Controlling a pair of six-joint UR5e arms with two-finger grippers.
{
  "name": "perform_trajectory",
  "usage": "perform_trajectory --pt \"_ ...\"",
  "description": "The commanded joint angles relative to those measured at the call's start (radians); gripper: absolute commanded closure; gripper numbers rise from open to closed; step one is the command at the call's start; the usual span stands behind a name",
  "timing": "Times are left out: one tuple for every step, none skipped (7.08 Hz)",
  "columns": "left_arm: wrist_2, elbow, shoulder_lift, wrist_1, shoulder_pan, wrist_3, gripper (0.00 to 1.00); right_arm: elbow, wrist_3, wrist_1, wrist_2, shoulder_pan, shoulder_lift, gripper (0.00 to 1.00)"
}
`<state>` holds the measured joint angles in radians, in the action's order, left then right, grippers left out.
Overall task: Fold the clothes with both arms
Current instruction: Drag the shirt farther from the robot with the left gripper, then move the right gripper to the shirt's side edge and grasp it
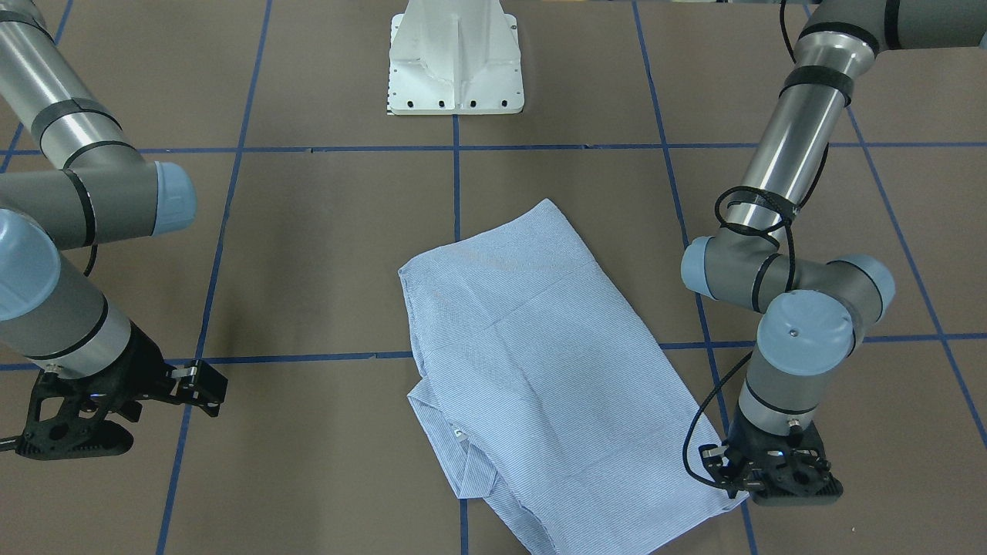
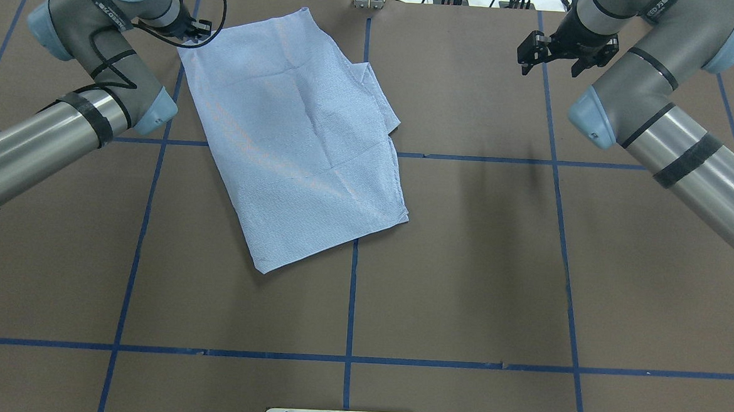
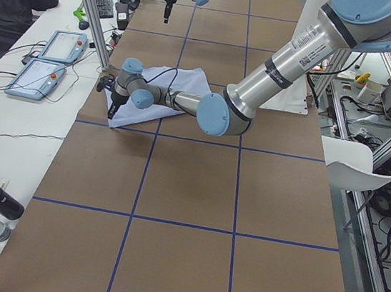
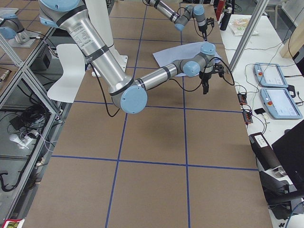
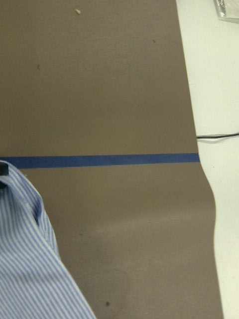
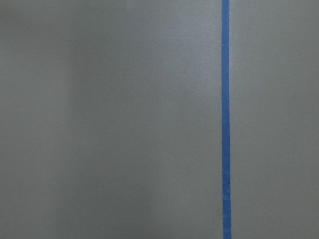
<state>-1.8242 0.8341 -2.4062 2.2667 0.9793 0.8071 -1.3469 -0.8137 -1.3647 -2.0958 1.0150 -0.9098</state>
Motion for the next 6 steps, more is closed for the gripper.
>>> perform_trajectory --pt "-0.194 0.145 0.092 0.002 0.065 -0.047 0.00 -0.009 -0.223 -0.004 0.048 -0.091 0.061 0.00" --pt "-0.204 0.240 0.167 0.001 0.065 -0.048 0.00 -0.033 -0.354 -0.028 0.101 -0.151 0.087 0.00" --pt "-0.207 0.310 0.220 0.001 0.067 -0.048 0.00 -0.087 -0.445 -0.096 0.127 -0.198 0.106 0.00" --pt "-0.210 0.344 0.251 0.004 0.067 -0.048 0.00 -0.139 -0.519 -0.149 0.157 -0.244 0.109 0.00" --pt "-0.208 0.380 0.272 0.002 0.062 -0.039 0.00 -0.152 -0.612 -0.155 0.195 -0.300 0.108 0.00" --pt "-0.210 0.404 0.286 0.002 0.059 -0.034 0.00 -0.149 -0.687 -0.154 0.224 -0.340 0.109 0.00"
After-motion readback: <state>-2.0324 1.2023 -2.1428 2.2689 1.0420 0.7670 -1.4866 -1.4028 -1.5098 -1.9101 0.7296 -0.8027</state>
